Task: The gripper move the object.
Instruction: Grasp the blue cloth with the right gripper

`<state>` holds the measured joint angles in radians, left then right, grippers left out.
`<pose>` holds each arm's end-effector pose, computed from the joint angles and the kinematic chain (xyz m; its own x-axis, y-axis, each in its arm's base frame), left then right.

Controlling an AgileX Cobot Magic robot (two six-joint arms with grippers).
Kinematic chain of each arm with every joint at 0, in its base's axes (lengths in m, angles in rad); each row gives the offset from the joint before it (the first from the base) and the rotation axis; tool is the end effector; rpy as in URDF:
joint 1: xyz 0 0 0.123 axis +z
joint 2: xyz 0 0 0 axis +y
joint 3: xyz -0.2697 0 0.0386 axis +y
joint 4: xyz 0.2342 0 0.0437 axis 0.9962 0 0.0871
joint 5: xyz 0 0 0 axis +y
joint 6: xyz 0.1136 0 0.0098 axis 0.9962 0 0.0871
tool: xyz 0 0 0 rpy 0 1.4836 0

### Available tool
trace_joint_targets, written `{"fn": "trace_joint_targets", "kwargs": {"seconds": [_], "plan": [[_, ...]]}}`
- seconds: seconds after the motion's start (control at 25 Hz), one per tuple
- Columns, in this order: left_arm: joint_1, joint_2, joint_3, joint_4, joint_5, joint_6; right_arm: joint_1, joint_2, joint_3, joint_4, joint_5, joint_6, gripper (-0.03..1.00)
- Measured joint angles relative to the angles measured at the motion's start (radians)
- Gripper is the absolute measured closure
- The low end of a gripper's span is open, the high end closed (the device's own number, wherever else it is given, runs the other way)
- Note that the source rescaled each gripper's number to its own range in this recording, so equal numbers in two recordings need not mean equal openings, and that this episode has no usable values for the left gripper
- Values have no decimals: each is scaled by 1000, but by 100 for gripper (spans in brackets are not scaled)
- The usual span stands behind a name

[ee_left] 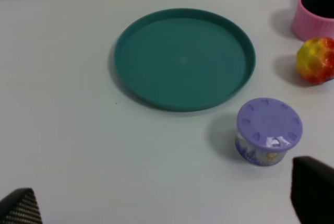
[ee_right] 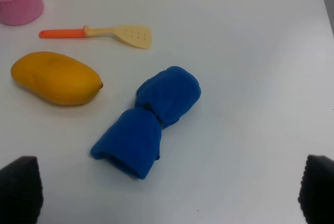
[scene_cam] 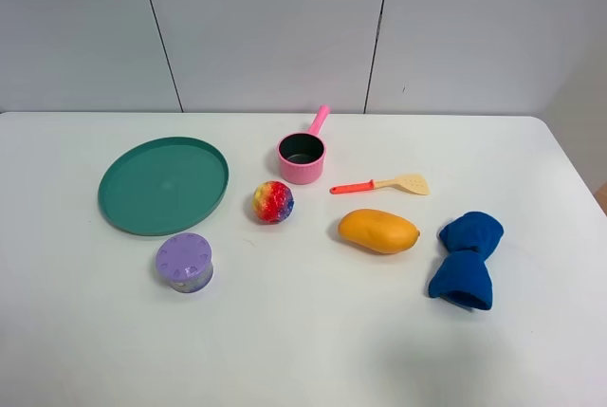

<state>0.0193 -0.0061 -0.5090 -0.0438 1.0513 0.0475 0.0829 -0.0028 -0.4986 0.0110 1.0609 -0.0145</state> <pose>0.0150 -0.0040 0.2638 -0.4331 0.0174 -0.9012 0.0261 0.9996 0.0067 0.0159 0.0024 0.2598 -0.4525 -0.0468 -0.8905 -0.0955 0.9954 -0.0038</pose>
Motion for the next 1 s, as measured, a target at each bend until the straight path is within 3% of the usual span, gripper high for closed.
{"fn": "trace_joint_targets", "kwargs": {"seconds": [0.72, 1.0], "plan": [[0, 0, 0, 0, 0, 0, 0, 0, 0, -4, 0, 4, -3], [0, 0, 0, 0, 0, 0, 0, 55, -101, -53, -1, 211, -3]]}}
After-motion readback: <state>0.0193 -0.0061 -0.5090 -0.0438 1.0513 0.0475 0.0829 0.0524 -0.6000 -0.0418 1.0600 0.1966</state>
